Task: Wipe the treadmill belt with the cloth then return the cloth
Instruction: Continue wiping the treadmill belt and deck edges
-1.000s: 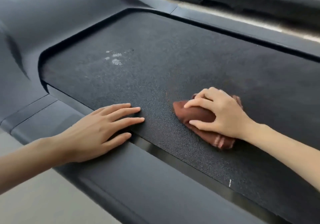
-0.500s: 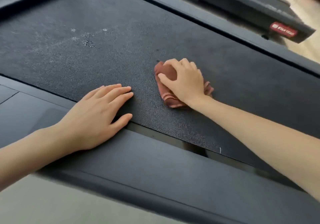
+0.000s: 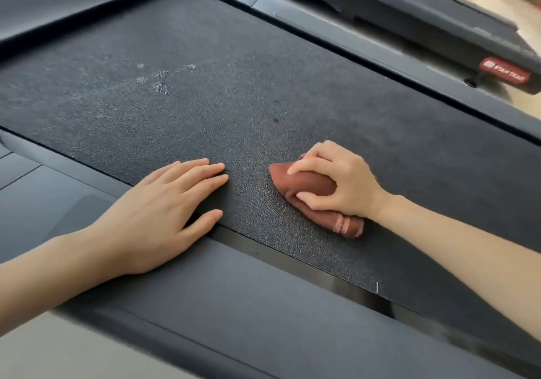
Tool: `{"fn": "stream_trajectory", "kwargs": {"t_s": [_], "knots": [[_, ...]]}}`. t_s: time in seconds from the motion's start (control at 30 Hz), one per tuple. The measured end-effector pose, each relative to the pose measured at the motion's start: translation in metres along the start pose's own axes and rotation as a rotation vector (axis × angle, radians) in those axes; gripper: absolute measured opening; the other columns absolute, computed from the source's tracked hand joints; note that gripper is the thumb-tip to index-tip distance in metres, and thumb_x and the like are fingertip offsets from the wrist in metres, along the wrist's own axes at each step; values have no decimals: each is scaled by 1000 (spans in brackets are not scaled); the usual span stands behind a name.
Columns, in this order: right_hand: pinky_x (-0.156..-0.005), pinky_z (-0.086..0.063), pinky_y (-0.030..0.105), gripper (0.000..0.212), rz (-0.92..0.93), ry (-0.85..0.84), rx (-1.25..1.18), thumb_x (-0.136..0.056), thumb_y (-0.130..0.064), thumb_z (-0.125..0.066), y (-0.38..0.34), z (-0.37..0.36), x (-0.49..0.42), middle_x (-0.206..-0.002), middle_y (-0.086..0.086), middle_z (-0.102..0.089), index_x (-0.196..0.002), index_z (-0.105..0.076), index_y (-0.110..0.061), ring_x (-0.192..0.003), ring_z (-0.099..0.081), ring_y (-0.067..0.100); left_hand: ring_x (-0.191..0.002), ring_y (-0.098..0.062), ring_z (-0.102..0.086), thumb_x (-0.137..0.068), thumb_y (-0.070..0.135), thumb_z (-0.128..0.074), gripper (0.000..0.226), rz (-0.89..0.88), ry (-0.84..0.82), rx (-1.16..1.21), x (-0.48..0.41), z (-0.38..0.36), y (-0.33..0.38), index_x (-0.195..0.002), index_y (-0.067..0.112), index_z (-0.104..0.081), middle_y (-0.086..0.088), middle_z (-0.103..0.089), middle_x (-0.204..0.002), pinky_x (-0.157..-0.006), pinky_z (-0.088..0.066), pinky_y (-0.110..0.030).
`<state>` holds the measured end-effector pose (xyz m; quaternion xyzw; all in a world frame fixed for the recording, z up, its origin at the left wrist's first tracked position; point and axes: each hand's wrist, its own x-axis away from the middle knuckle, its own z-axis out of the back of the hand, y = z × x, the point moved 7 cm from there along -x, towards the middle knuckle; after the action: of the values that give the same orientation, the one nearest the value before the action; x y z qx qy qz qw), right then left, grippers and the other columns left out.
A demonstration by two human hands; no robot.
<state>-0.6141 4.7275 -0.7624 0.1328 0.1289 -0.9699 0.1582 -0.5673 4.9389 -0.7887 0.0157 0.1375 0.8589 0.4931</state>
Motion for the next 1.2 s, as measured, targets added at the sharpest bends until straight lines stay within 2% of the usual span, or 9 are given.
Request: {"fn": "stream_trajectory", "kwargs": {"t_s": [0.13, 0.2, 0.3, 0.43, 0.6, 0.77, 1.03, 1.2], "knots": [[-84, -43, 35, 34, -403, 119, 165, -81, -52, -58, 35, -9, -48, -100, -4, -59, -109, -63, -32, -99, -52, 19, -139, -11, -26, -86, 60, -13, 72, 13, -2, -19, 1, 2, 2, -139, 21, -42, 8, -36, -147, -114, -15, -29], [-85, -41, 36, 33, -458, 137, 225, -82, -51, -58, 30, -10, -58, -99, -3, -57, -109, -62, -31, -99, -51, 20, -138, -11, -26, -85, 60, -12, 73, 37, 3, -19, 3, 4, 0, -139, 21, -42, 8, -36, -147, -113, -14, -27], [-84, -42, 42, 34, -252, 88, 113, -81, -48, -59, -4, -8, -31, -95, 0, -57, -106, -65, -26, -92, -51, 21, -138, -11, -26, -85, 61, -11, 73, 59, 4, -29, 7, 6, -6, -139, 23, -42, 8, -35, -147, -113, -18, -30], [-75, -42, 40, 33, 4, 40, 13, -76, -43, -65, -49, 3, 38, -92, 1, -59, -99, -71, -21, -87, -56, 22, -140, -10, -22, -84, 61, -11, 72, 61, -17, -16, 10, 6, -12, -141, 26, -38, 10, -32, -149, -114, -19, -31], [-68, -45, 40, 29, 48, 37, 9, -71, -40, -67, -58, -1, 26, -85, 2, -61, -90, -73, -19, -76, -58, 26, -140, -10, -22, -84, 61, -12, 74, 98, 12, -14, 10, 5, -15, -141, 22, -38, 9, -32, -149, -115, -18, -32], [-71, -45, 42, 30, -34, 54, 33, -73, -42, -70, -77, -23, -31, -86, 1, -61, -95, -71, -22, -79, -55, 23, -139, -14, -25, -82, 57, -13, 74, 159, 24, -34, 10, 6, -21, -140, 19, -40, 6, -35, -148, -114, -20, -33], [-70, -44, 41, 33, 62, 28, 0, -75, -44, -66, -71, -2, 40, -90, 1, -60, -96, -72, -20, -82, -56, 25, -138, -17, -28, -82, 54, -17, 72, 146, 23, -47, 11, 5, -20, -139, 17, -42, 4, -37, -147, -113, -24, -38], [-67, -44, 38, 30, 95, 8, -14, -71, -43, -69, -81, -13, 3, -83, 2, -61, -91, -73, -20, -74, -55, 24, -138, -17, -29, -82, 53, -17, 72, 141, 33, -53, 11, 6, -19, -139, 16, -42, 2, -38, -146, -114, -23, -36]]}}
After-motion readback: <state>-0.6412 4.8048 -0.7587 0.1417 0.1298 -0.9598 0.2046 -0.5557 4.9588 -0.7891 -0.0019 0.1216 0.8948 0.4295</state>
